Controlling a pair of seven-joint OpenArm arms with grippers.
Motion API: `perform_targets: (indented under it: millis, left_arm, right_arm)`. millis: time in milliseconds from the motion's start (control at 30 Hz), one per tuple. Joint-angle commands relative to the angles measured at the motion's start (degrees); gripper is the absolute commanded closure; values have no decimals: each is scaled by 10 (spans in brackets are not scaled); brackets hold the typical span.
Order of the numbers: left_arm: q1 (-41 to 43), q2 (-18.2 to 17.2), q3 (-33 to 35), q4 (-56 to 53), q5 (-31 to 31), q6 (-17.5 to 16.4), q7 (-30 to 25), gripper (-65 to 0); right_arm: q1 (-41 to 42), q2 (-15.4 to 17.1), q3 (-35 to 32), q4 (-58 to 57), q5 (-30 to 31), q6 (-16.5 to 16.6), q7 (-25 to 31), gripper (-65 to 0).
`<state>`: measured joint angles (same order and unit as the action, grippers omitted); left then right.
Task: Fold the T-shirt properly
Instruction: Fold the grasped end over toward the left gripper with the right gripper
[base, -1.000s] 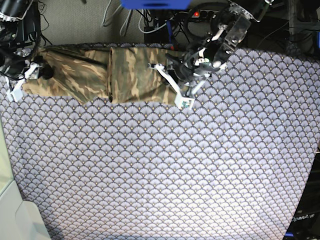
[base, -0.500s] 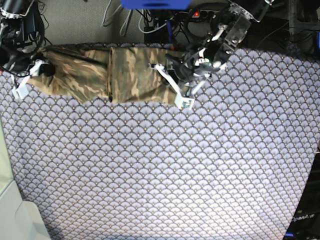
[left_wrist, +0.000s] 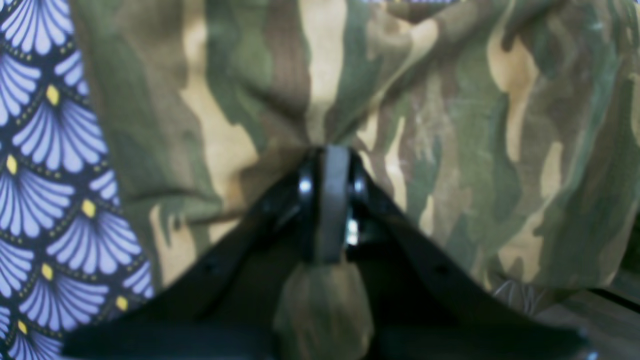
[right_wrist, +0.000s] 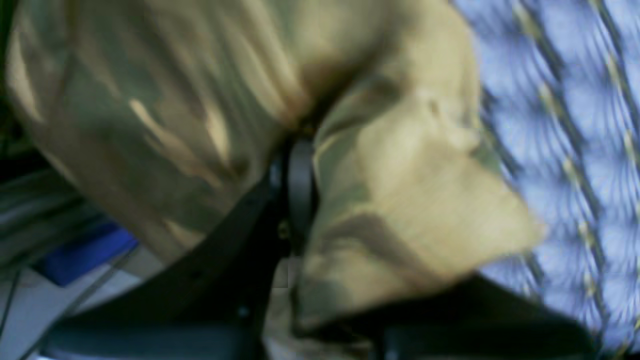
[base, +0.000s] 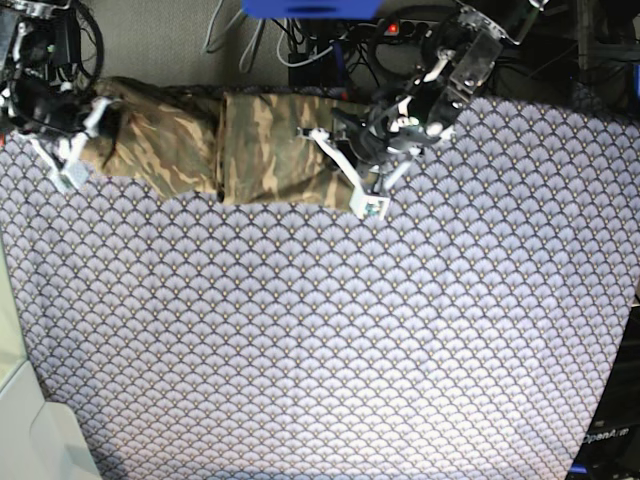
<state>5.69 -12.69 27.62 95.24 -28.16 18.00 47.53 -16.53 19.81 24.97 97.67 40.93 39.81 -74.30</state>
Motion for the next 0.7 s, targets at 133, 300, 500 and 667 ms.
perform_targets:
  millis: [133, 300, 500, 667]
  left_arm:
    - [-4, -2, -1, 4, 3, 5, 3, -25]
    - [0, -3, -1, 4, 5, 7, 3, -25]
    - [2, -25, -2, 4, 1, 8, 3, -25]
    - [2, -35, -2, 4, 1, 9, 3, -25]
  right_arm:
    - [4, 6, -39, 51, 15, 2, 9, 0]
    - [5, 4, -71, 93, 16, 2, 9, 0]
    - [24, 6, -78, 104, 16, 2, 1, 0]
    - [69, -5, -75, 104, 18, 2, -57, 0]
